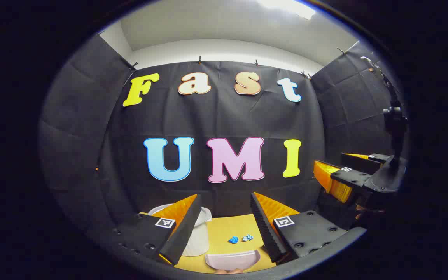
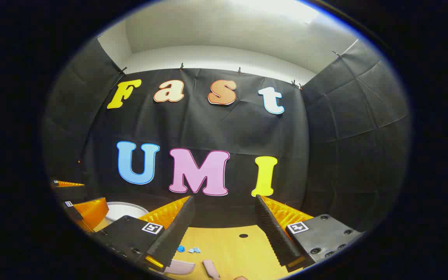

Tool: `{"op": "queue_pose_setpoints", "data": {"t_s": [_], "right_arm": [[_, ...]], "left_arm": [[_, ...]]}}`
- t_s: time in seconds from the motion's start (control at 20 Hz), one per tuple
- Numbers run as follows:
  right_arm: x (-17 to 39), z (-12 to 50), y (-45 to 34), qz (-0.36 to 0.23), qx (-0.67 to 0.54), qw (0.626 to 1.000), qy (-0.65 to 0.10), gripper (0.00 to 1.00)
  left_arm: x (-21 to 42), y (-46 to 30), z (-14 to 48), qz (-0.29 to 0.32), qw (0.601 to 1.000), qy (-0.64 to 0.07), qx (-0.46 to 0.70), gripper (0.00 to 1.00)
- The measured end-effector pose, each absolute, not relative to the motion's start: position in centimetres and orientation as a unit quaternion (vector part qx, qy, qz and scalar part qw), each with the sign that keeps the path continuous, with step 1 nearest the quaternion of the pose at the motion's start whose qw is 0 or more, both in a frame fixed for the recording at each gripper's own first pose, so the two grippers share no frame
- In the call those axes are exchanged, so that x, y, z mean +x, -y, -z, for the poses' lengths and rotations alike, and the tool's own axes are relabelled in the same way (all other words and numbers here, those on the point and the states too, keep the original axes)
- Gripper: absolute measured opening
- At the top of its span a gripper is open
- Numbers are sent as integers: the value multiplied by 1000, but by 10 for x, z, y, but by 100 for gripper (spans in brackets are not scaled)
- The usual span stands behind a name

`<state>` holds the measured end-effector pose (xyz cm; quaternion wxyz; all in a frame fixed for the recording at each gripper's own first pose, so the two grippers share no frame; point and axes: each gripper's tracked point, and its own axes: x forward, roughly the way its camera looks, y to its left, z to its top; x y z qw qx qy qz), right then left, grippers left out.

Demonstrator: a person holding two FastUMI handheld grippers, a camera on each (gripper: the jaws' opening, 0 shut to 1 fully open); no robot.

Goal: Pick up the small broom and dustpan from the desktop, sweep the trash into the dustpan with the broom, and then empty the trash into the garbage bin.

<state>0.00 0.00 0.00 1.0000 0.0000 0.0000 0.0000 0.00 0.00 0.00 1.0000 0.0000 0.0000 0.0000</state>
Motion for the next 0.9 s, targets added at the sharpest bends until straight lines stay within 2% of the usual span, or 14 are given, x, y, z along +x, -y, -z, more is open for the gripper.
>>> {"op": "queue_pose_setpoints", "data": {"t_s": [0.2, 0.35, 0.5, 0.9], "right_arm": [[3, 3, -20, -46, 19, 999, 7, 100], [6, 8, -14, -46, 15, 999, 11, 98], [5, 10, -29, -77, 26, 997, 7, 99], [7, 20, -42, -107, -14, 994, 1, 99]], "left_arm": [[9, -2, 0, 5, 1000, 1, 21, 75], [12, -5, 1, -6, 1000, 2, 14, 75], [11, -2, 0, -4, 1000, 3, -7, 76], [17, -11, 0, -15, 1000, 6, -17, 76]]}}
